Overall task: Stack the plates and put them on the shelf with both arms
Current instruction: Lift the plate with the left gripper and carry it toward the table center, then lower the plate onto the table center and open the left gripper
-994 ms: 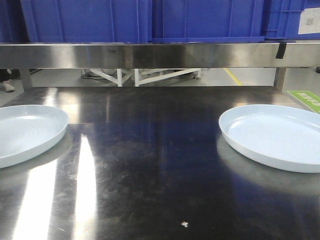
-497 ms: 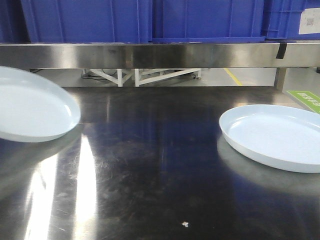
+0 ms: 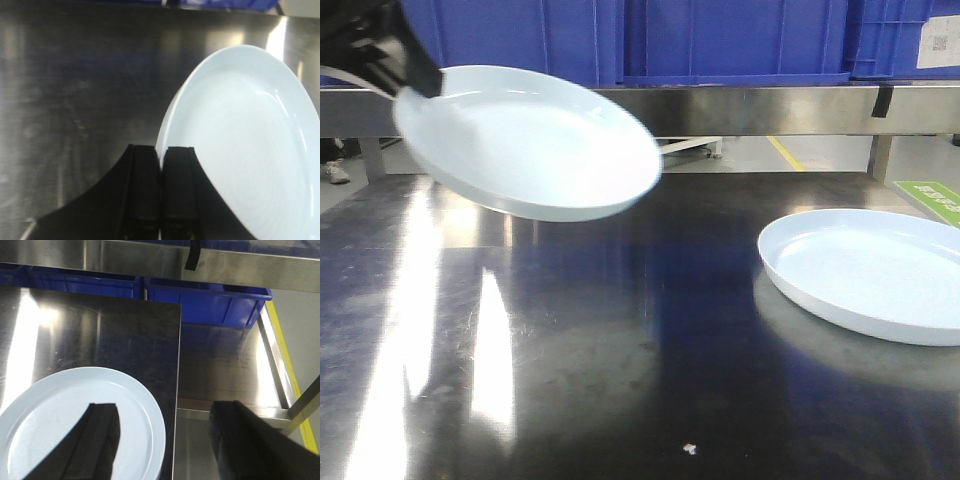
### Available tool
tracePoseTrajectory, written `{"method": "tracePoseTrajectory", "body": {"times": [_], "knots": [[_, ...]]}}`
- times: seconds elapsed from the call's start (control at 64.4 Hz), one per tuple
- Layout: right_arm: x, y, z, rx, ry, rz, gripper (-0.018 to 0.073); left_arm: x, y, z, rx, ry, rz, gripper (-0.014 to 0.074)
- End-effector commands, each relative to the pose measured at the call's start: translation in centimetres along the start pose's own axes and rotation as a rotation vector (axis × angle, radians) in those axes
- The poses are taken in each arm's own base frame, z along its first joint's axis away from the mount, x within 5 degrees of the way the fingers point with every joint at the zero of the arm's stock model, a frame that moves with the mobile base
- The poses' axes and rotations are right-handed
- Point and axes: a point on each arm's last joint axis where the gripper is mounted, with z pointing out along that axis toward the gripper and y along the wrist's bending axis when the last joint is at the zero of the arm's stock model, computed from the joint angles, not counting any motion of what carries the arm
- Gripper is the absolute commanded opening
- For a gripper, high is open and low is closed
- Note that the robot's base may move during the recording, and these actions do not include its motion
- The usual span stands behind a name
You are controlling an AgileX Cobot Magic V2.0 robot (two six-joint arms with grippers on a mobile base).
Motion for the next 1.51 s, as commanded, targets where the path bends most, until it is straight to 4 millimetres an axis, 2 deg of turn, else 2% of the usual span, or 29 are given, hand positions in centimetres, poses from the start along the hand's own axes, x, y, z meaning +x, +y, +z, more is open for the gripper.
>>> {"method": "tracePoseTrajectory", "body": {"times": [0.0,0.233,0.87,1.15,1.259,1.398,1.492], "knots": [[-2.0,0.0,-0.4,-0.001,-0.117,-0.008,0.0505,-1.4,-2.2,-1.2,0.072,-0.115,0.010,0.0087],[-2.0,0.0,-0.4,-0.001,-0.117,-0.008,0.0505,-0.1,-4.1,1.2,0.107,-0.050,0.050,0.0087],[-2.0,0.0,-0.4,-0.001,-0.116,-0.008,0.0505,1.8,-3.4,6.0,0.060,0.063,0.058,0.0087],[-2.0,0.0,-0.4,-0.001,-0.116,-0.008,0.0505,1.9,-3.3,6.5,0.053,0.064,0.073,0.0093],[-2.0,0.0,-0.4,-0.001,-0.116,-0.008,0.0505,1.9,-3.2,6.5,0.047,0.063,0.092,0.0188],[-2.0,0.0,-0.4,-0.001,-0.116,-0.008,0.0505,1.9,-3.1,6.5,0.043,0.063,0.100,0.0418],[-2.0,0.0,-0.4,-0.001,-0.116,-0.008,0.0505,1.9,-3.1,6.5,0.043,0.062,0.100,0.0468]]}}
